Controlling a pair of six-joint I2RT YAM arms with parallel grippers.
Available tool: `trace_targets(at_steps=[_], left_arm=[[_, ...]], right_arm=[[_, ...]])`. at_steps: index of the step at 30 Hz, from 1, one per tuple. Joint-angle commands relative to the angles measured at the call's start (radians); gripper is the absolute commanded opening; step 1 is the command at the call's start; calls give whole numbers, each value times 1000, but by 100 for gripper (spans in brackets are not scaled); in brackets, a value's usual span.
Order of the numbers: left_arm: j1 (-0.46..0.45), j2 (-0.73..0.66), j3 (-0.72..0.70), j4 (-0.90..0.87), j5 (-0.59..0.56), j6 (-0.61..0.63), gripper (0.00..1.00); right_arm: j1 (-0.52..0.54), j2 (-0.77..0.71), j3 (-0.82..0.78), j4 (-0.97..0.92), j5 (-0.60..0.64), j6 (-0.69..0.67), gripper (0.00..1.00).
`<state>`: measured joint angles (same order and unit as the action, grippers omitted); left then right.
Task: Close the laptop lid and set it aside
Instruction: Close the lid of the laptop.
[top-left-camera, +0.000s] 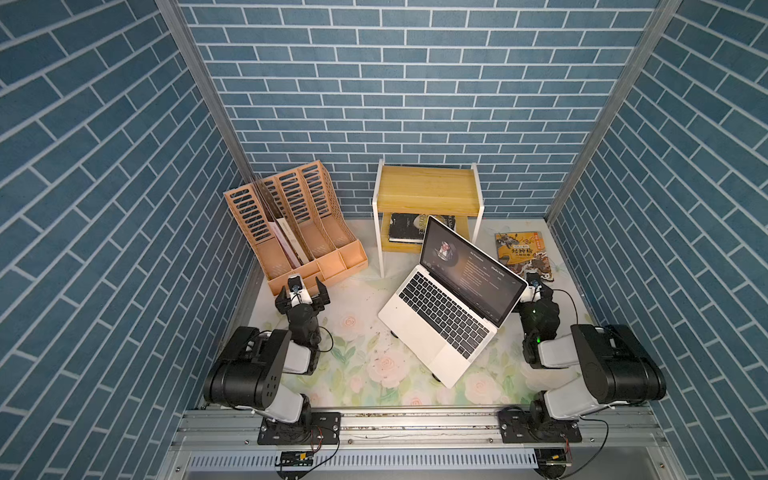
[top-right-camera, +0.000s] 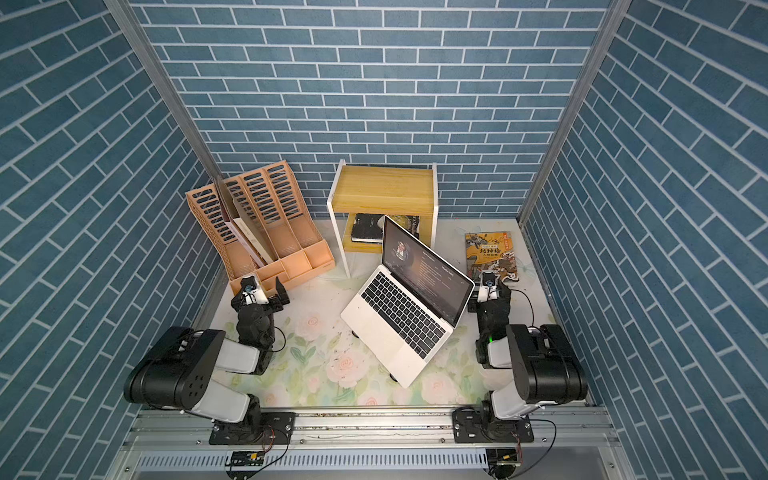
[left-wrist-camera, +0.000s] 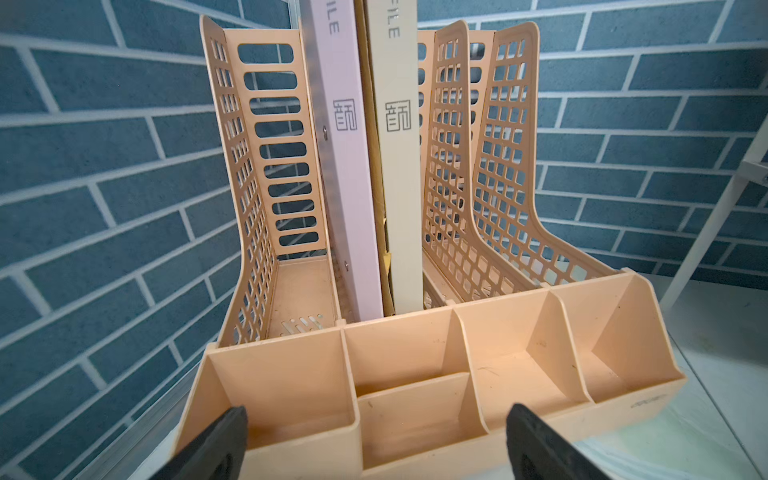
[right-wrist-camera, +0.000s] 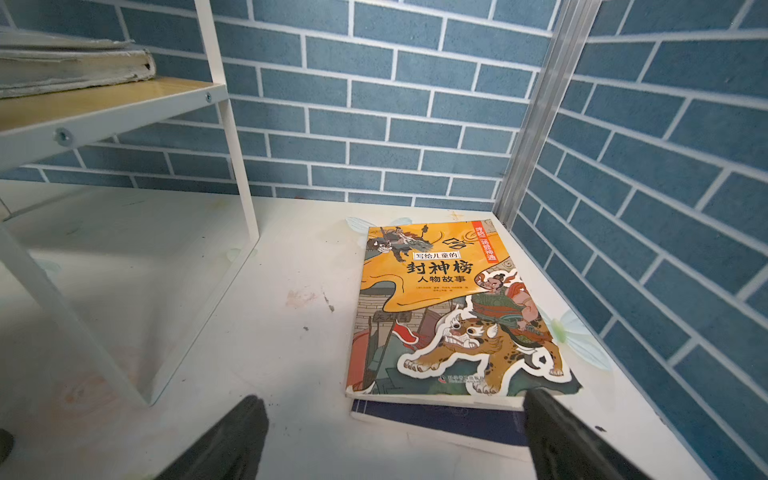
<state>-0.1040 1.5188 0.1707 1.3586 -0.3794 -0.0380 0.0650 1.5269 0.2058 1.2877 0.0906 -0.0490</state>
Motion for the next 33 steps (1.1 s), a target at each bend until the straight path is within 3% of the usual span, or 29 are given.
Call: trace_targets(at_steps=[1,14,18,20,24,29,31,33], left_arm=[[7,2,7,2,5,-4,99],[7,-1,3,8,10,-1,100],[0,-59,-17,-13,92,41,100],[-5,-165,17,-189,74,26,100],[-5,-319,183,-664,-16,-134,100],[0,-474,216,-887,-48,-424,100],[0,-540,233,-986,-15,-480,100],[1,-606,235,-1070,33,-492,100]], right_arm=[[-5,5,4,16,-9,14,100],[-7,3,2,16,-9,14,100],[-5,-58,-11,6,-35,4,100],[-5,-150,5,-101,-1,25,100],[-6,-327,79,-495,106,68,100],[-7,-537,80,-777,274,272,100],[-8,-621,122,-942,358,386,100],[-11,-689,182,-1101,354,426,100]])
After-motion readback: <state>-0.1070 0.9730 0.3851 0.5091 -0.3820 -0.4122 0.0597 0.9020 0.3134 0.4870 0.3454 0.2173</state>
